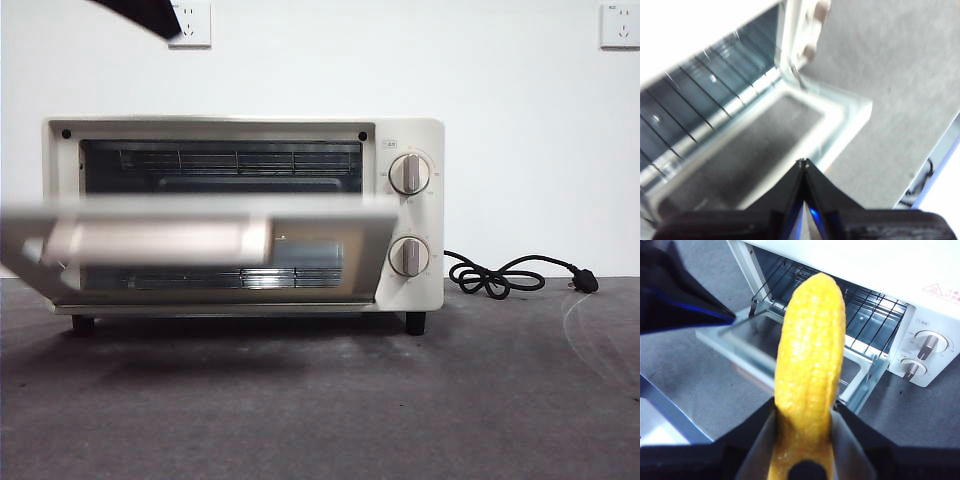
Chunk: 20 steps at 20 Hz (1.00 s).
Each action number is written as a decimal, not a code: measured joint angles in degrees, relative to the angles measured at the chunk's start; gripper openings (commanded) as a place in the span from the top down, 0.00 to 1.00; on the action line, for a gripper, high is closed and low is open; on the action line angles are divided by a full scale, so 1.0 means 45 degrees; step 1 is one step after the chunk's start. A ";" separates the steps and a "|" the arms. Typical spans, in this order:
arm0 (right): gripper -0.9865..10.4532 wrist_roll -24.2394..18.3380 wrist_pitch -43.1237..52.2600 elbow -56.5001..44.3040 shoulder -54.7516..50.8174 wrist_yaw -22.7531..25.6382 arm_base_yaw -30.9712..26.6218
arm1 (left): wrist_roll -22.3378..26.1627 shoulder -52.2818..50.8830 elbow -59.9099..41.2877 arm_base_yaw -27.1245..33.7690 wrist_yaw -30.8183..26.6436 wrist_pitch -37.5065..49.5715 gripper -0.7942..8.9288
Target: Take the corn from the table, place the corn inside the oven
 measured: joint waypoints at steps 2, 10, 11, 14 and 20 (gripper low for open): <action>0.92 -0.0044 0.0000 0.0000 0.0000 0.0000 0.0000 | -0.0053 -0.0748 0.0000 0.0000 0.0005 -0.0005 0.92; 0.92 -0.0427 0.0233 0.0000 0.0000 -0.0126 0.0000 | -0.0141 -0.2603 -0.0398 0.0019 -0.1205 -0.0287 0.92; 0.92 -0.0471 0.0345 0.0000 0.0000 -0.0238 0.0000 | -0.0146 -0.2783 -0.0583 0.0068 -0.1326 -0.0282 0.92; 0.92 -0.0699 0.0806 0.0000 0.0039 -0.0729 0.0000 | -0.0170 -0.3395 -0.1452 0.0345 -0.1588 -0.0277 0.93; 0.92 -0.1292 0.1962 0.0000 0.0393 -0.1593 0.0000 | -0.0486 -0.4998 -0.3735 0.1501 -0.1627 0.0272 0.93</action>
